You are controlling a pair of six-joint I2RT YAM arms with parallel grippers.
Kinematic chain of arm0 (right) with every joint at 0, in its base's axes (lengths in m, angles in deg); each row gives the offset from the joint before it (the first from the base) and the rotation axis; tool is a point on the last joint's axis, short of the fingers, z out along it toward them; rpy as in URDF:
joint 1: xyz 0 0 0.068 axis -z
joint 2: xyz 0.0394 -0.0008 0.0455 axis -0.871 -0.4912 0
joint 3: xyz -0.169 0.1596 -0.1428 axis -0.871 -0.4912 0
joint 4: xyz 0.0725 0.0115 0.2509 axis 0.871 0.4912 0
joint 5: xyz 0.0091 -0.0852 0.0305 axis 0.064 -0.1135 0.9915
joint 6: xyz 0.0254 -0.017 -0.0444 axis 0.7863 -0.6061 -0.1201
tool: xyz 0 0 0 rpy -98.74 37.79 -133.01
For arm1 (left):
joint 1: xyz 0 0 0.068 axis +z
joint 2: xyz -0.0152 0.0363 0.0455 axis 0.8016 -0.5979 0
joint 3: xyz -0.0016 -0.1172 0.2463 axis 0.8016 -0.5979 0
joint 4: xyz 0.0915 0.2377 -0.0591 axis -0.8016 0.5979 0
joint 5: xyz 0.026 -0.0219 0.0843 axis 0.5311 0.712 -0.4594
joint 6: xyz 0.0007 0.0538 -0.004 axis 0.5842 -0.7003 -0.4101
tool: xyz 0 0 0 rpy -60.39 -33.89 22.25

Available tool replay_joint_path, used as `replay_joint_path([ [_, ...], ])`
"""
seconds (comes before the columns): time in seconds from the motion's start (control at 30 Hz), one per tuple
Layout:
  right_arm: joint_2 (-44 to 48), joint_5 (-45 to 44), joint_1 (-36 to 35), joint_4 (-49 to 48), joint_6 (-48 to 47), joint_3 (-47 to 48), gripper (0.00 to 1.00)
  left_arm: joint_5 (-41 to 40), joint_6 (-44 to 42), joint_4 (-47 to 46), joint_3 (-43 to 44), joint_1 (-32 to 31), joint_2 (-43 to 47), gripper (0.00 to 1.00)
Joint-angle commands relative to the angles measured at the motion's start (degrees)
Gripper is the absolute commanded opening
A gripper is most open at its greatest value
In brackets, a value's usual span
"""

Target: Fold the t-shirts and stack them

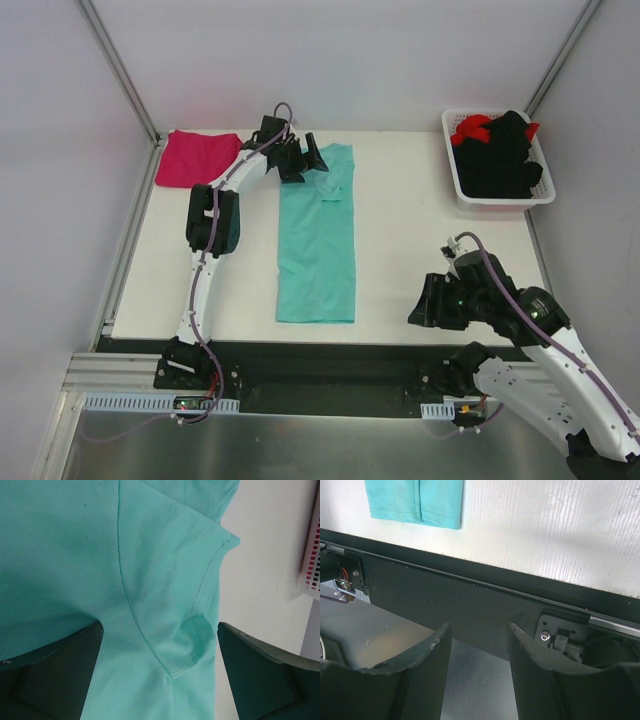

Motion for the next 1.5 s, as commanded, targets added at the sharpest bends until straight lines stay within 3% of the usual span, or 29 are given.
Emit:
replay_joint_path([
  [0.0, -0.4, 0.5, -0.5, -0.3, 1.0, 0.1, 0.52, -2.1, -1.1, 1.0, 0.9, 0.3, 5.9, 0.99],
  [0.4, -0.2, -1.3, -0.7, -0.9, 0.7, -0.6, 0.52, 1.0, 0.6, 1.0, -0.3, 0.2, 11.8, 0.99],
  [0.6, -5.3, -3.8, -0.7, -11.3, 0.6, -1.6, 0.52, -4.3, -0.6, 1.0, -20.5, 1.8, 26.5, 0.99],
  [0.73, -12.9, -5.0, -0.8, -24.5, -0.4, -2.8, 0.52, -7.1, -0.3, -1.3, -41.9, 2.2, 38.6, 0.99],
  [1.03, -25.6, -4.7, -0.6, -40.2, -1.4, -4.6, 0.5, -9.3, 8.1, -8.4, -74.1, 1.8, 64.2, 0.99],
  [1.23, -25.7, -3.8, -0.3, -49.8, 1.5, -9.2, 0.5, -8.9, 13.2, -11.3, -86.7, 1.4, 79.1, 0.99],
  [1.47, -26.2, -3.8, -0.3, -56.0, 6.7, -13.2, 0.5, -10.2, 19.3, -10.4, -95.2, -1.5, 90.6, 0.99],
])
